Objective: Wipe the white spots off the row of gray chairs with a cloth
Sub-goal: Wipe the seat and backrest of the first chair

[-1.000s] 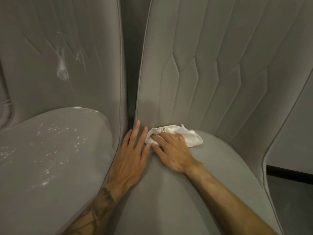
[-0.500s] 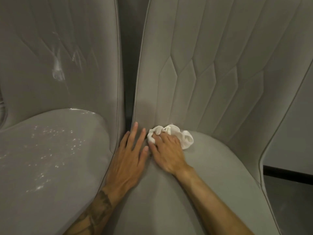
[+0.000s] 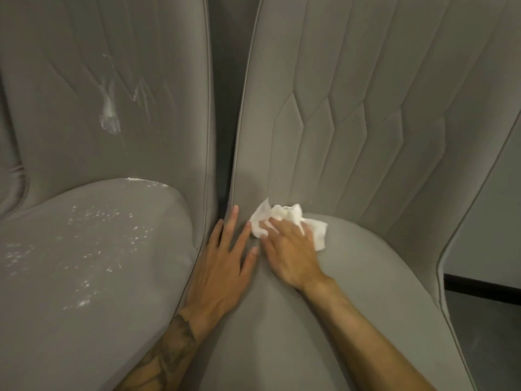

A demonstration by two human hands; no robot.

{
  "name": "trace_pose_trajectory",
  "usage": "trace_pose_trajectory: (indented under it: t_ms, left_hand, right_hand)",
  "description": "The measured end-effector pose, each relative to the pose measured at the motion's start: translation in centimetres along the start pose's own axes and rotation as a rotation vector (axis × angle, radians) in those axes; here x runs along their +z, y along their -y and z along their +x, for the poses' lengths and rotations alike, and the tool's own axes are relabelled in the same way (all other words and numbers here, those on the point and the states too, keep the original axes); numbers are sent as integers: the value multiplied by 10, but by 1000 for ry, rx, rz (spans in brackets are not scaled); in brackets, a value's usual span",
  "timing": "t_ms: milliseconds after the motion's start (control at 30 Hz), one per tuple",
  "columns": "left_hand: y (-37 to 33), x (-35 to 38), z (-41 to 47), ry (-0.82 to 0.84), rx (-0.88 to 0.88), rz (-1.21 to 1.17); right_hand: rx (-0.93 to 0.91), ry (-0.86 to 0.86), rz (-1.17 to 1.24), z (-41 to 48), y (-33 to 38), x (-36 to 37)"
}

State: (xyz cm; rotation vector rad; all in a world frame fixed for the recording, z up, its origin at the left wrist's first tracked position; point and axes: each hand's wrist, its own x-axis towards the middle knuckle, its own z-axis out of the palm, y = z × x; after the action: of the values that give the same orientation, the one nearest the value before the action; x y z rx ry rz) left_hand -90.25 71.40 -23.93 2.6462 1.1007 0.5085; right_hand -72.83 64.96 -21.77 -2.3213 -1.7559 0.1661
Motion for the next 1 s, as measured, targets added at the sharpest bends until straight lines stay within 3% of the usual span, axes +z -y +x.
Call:
trace_pose_trajectory:
  t_ms: [100, 267, 367, 500, 600, 800, 933, 1000]
  left_hand:
    - [5, 4, -12, 30, -29, -35]
    - [5, 5, -13, 13, -4, -6]
    - [5, 7, -14, 7, -6, -6]
    - [4, 7, -13, 21, -23, -24]
    - [3, 6, -13, 28, -33, -26]
    - [3, 5, -13, 38, -34, -12]
    - [2, 5, -12, 40, -26, -6]
    - [2, 3, -12, 42, -35, -8]
  right_hand:
    - [9, 16, -33, -7, -11, -5]
    - [151, 6, -180, -44, -92, -35]
    - [207, -82, -117, -76, -116, -47]
    - [335, -244, -27, -81, -86, -33]
    - [435, -198, 76, -34, -45, -20]
    - [594, -314, 471, 42, 16, -8]
    - [686, -589, 901, 34, 10, -14]
    - [748, -586, 963, 35, 5, -17]
